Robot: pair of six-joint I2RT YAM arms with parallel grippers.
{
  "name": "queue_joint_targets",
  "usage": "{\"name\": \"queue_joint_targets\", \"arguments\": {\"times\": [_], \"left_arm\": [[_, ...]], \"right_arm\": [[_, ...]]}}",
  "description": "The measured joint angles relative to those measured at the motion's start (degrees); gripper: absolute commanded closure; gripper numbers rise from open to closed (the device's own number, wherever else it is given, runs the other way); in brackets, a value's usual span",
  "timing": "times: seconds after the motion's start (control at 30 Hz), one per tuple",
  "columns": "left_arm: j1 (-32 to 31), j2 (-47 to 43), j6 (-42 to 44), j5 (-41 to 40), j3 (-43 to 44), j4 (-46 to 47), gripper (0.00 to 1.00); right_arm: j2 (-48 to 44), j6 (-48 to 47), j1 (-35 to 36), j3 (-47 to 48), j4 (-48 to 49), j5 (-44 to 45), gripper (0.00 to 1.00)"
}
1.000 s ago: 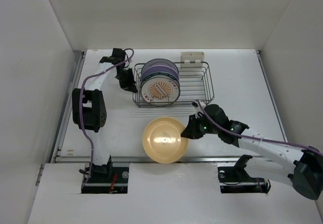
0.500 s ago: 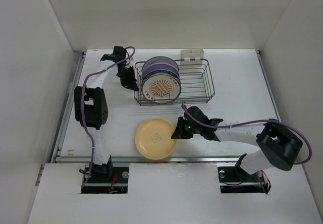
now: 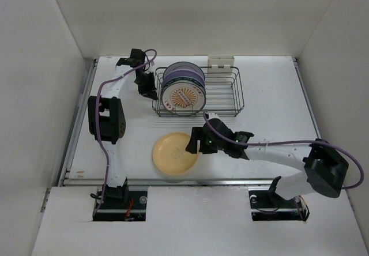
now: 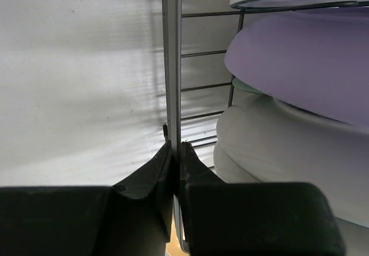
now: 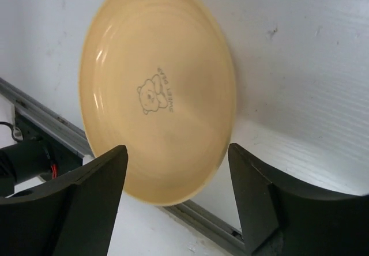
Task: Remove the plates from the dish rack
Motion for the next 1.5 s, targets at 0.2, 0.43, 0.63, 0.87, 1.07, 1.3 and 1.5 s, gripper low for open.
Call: {"name": "queue_joint_targets", "arguments": {"times": [0.2,0.43,0.63,0.87,1.07,1.3,1.5], "left_arm": [[0.04,-0.31,2.19,-1.07,0.0,1.49,0.65],[0.37,-3.21,4.94,-4.39,0.68,3.5,0.38],[0.28,-8.35,8.04,-8.39,1.55,4.17,0.34],[0.28,-17.53,12.41,-11.56,0.48,6.88,0.34],[0.28,-20.39,13.51,-11.06,-1.84,7.45,0.32],[-0.02,-20.15,13.55,-9.7,-3.23,6.36,0.32],[-1.2,-20.15,13.73,-9.09,-5.07,6.19,0.32]], "right_arm": [[-6.21,-6.6,1.62,8.7,-9.84,8.81,0.04],[-3.78,-23.96,-1.55,25.11,-12.98,18.69,0.11],[11.41,-41.48,-10.27,41.29,-12.61,16.33,0.28],[22.51,-54.84,-15.65,48.78,-13.81,9.51,0.4],[25.29,-60.28,-16.85,51.32,-13.92,5.14,0.57],[25.14,-64.63,-16.61,49.81,-12.09,4.44,0.81],[22.77,-67.78,-16.5,45.92,-9.2,4.76,0.78]]}}
